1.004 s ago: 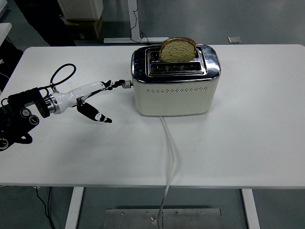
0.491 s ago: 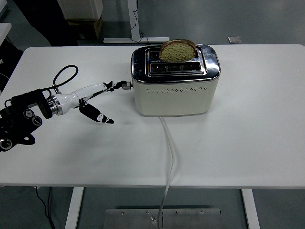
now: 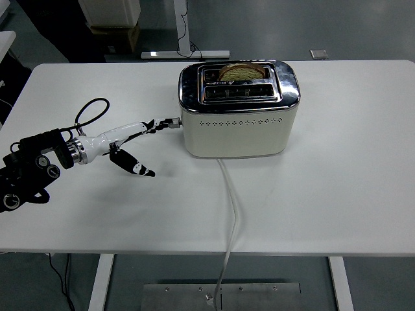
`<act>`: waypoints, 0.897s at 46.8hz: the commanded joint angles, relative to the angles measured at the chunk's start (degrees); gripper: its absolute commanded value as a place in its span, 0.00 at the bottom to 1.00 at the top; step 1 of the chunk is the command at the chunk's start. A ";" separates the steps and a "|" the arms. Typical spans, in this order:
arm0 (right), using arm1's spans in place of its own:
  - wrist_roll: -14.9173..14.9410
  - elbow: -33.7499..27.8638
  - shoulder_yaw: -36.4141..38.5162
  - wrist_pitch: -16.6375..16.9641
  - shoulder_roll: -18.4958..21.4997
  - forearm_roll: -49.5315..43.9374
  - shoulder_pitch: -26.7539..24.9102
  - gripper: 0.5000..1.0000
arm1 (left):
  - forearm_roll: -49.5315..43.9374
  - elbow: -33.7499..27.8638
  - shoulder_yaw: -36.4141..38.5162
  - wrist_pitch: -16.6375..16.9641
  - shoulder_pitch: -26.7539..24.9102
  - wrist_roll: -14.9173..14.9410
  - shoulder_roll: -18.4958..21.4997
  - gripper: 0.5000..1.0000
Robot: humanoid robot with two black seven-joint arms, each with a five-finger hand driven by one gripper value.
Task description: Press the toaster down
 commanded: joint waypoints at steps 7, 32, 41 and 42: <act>0.00 -0.05 0.03 0.00 0.00 0.00 0.00 1.00 | 0.00 0.46 -0.01 0.00 0.00 0.01 -0.17 1.00; 0.00 -0.05 -0.06 0.00 0.00 0.00 0.00 1.00 | -0.09 1.69 0.08 0.09 0.88 0.01 -1.13 1.00; 0.00 -0.05 0.03 0.00 0.00 0.00 0.00 1.00 | -0.18 2.48 0.08 0.09 1.41 0.01 -1.22 1.00; 0.00 0.03 0.03 0.00 0.00 0.00 0.00 1.00 | -0.18 2.57 0.08 0.09 1.41 0.01 -1.22 1.00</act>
